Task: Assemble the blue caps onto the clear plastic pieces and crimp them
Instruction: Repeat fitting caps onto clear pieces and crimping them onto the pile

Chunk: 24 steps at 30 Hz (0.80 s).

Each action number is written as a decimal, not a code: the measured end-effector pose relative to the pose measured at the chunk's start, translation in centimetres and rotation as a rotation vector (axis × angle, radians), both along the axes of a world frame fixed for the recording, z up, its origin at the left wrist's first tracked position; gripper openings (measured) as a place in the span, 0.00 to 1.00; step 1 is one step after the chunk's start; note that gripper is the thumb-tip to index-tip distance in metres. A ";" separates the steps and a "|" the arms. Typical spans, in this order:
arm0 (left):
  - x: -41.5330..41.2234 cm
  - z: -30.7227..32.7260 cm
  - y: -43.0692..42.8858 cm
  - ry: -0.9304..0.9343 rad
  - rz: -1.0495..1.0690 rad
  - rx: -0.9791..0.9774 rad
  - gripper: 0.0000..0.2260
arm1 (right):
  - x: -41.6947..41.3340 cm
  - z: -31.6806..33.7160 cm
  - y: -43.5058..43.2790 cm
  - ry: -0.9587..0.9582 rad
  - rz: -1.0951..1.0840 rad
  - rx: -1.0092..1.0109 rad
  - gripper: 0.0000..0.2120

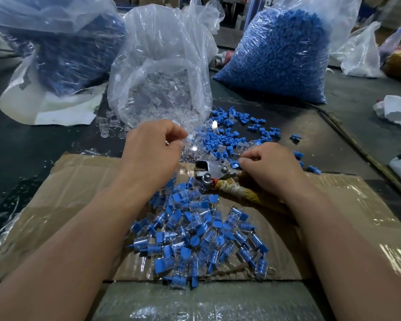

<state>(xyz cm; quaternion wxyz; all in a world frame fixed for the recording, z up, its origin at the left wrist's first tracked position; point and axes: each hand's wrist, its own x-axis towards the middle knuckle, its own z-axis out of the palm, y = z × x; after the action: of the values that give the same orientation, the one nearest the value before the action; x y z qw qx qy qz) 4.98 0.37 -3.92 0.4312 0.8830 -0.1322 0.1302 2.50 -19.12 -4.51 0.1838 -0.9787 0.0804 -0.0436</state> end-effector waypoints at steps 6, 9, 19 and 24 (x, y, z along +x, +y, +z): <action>-0.4 0.3 0.0 0.030 -0.021 -0.081 0.05 | 0.4 0.2 0.0 0.049 -0.061 0.088 0.12; -0.5 0.4 -0.1 0.047 -0.028 -0.111 0.05 | 0.2 0.3 0.1 0.029 -0.068 0.145 0.13; -0.8 0.4 -0.2 0.155 -0.082 -0.225 0.11 | 0.1 0.1 0.3 -0.011 -0.016 0.192 0.10; -0.9 0.5 -0.1 0.189 -0.081 -0.278 0.12 | 0.1 -0.1 0.3 -0.066 0.011 0.294 0.13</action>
<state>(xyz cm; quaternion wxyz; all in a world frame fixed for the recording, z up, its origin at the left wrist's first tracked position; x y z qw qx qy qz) 4.12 0.30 -3.38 0.5645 0.8171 -0.1075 0.0461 2.61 -18.81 -4.62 0.3277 -0.9397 0.0746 -0.0628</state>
